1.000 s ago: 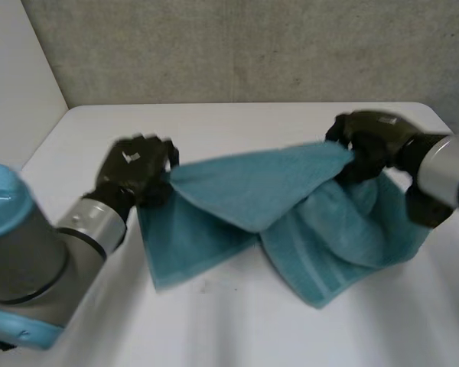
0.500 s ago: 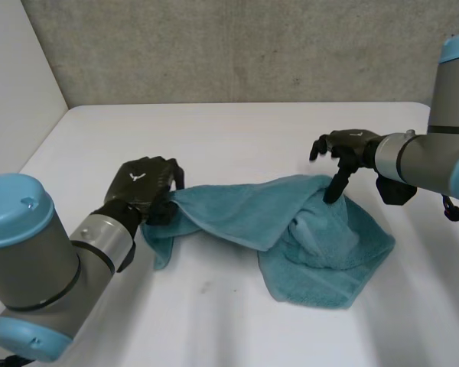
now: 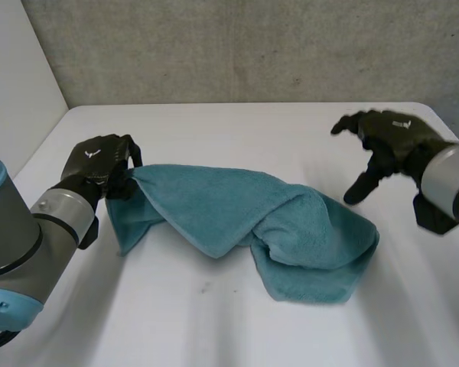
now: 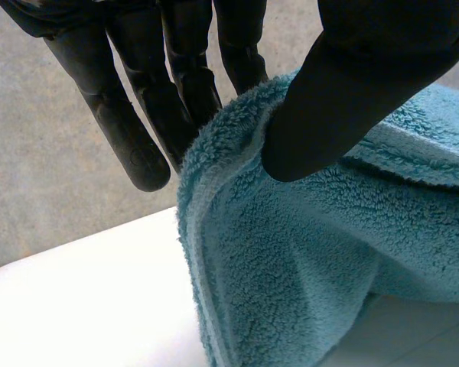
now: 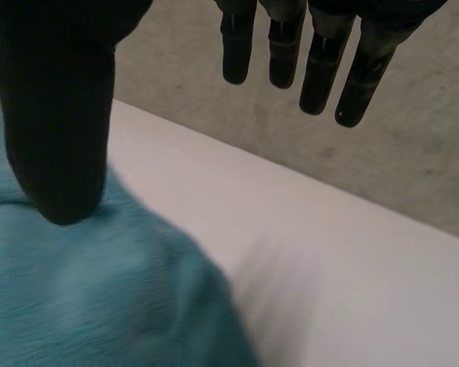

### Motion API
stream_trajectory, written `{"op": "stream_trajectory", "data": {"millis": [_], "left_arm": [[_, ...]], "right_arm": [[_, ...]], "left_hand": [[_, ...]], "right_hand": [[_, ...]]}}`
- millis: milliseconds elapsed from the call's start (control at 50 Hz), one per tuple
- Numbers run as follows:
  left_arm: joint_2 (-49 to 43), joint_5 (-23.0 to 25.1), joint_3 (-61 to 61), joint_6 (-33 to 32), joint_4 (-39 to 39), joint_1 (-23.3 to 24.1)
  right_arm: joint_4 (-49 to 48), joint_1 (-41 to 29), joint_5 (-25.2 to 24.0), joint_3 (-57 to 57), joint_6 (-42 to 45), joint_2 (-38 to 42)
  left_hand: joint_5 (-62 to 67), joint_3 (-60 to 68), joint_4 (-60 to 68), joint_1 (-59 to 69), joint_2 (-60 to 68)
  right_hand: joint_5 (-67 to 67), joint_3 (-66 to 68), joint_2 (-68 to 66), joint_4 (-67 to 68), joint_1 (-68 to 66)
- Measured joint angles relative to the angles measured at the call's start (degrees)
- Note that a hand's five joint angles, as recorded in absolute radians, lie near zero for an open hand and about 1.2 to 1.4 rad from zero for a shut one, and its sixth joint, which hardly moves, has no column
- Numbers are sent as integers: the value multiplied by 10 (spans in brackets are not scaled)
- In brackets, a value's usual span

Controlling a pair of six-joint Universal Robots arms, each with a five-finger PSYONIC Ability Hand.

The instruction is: Fold the laundry

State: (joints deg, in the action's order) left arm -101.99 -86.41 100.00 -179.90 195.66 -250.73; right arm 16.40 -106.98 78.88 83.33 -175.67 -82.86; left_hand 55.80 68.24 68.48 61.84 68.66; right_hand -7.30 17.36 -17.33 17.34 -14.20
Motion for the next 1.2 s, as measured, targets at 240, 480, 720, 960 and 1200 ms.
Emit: {"op": "stream_trajectory", "data": {"millis": [240, 480, 720, 960, 1200], "left_arm": [[38, 0, 3, 1, -7, 6], [44, 1, 4, 2, -6, 18], [37, -1, 5, 2, -5, 19], [31, -2, 3, 0, -5, 5], [-43, 0, -10, -41, -9, -12]], "right_arm": [[-69, -92, 7, 158, -72, -50], [-194, -194, 105, 164, -83, 44], [-208, -225, 166, 101, -64, 154], [-251, -201, 225, 90, 42, 144], [-85, -80, 103, 38, 192, 95]], "left_hand": [[0, 0, 0, 0, 0], [0, 0, 0, 0, 0], [0, 1, 0, 0, 1], [0, 1, 0, 0, 1], [0, 1, 0, 0, 1]], "right_hand": [[-38, 39, -33, 40, -40], [-85, 93, -91, 96, -83], [-211, 232, -234, 233, -222], [-481, 503, -504, 509, -401], [-486, 504, -504, 509, -411]]}}
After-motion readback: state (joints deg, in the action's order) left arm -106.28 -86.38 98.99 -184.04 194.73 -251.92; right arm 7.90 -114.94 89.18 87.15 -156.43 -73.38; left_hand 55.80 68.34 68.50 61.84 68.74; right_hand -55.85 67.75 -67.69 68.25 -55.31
